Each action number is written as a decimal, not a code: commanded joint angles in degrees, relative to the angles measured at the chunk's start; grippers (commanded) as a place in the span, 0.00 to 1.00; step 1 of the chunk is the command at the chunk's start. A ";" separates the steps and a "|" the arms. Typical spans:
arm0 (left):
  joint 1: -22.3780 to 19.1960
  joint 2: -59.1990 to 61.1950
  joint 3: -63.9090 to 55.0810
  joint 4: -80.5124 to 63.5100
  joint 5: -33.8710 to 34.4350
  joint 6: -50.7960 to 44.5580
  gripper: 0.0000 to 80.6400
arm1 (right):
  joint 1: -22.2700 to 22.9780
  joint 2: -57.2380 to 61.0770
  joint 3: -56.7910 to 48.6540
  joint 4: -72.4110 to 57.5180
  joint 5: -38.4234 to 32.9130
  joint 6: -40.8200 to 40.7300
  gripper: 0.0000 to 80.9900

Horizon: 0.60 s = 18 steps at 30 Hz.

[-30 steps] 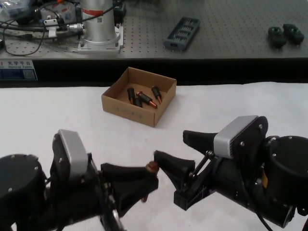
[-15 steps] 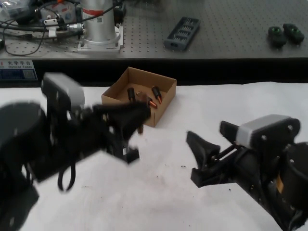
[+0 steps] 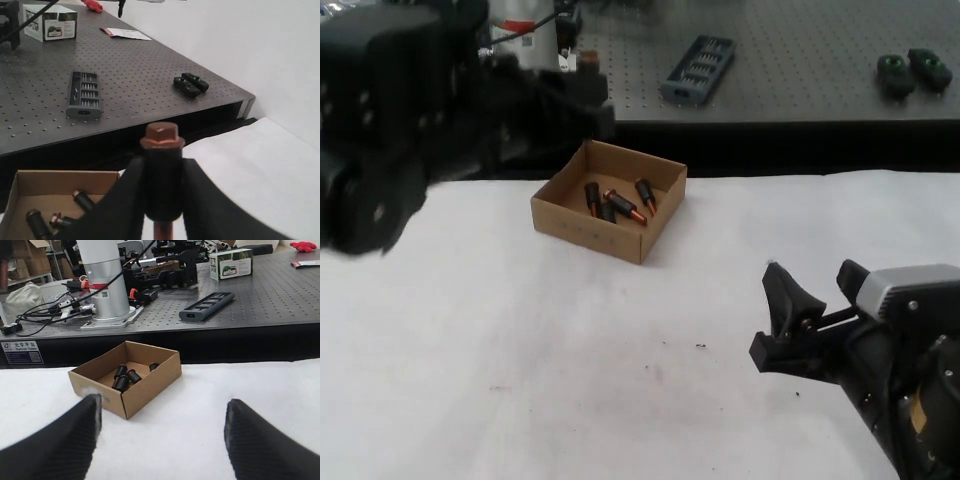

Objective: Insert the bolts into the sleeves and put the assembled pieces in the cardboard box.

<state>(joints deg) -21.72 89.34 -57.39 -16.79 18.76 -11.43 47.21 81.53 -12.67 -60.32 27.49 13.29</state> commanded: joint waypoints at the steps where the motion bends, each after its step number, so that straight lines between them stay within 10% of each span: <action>1: 0.01 5.72 -8.37 5.43 -0.51 0.23 0.01 | -0.39 3.24 -0.22 -5.11 1.58 1.08 0.64; 18: 0.49 34.37 -37.21 17.10 -1.11 1.10 0.01 | -2.10 7.66 -0.30 -12.01 1.58 0.87 0.64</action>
<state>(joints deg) -21.59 118.98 -88.96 0.00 18.06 -10.93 45.50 89.06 -12.67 -70.97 27.97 13.42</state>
